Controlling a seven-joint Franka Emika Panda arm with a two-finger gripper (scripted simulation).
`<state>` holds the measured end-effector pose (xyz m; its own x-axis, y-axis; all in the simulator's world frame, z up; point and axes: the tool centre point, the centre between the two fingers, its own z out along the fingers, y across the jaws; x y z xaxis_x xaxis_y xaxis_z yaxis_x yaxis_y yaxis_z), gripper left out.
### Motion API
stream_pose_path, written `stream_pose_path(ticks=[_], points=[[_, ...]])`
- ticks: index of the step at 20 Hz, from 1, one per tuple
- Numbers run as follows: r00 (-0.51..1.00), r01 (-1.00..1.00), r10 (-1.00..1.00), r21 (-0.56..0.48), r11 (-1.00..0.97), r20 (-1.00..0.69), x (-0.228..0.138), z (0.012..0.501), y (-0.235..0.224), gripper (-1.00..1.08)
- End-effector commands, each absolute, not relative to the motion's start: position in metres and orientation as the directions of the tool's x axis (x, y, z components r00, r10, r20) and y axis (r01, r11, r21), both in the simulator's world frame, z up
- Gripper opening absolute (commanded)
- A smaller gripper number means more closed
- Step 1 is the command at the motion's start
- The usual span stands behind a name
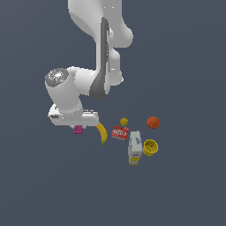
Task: Pick up a designated object from a clutter of objects.
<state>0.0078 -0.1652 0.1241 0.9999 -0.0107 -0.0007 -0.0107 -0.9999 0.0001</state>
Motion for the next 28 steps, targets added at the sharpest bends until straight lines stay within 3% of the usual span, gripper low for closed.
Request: stream_pose_path(ticks=[1,28], points=[[1.0,-0.011,-0.011,0.001,-1.0,0.0,0.0,0.144,-0.153,-1.0],[1.0,-0.01,-0.01,0.002,-1.0,0.0,-0.072,0.366,-0.023,-1.0]])
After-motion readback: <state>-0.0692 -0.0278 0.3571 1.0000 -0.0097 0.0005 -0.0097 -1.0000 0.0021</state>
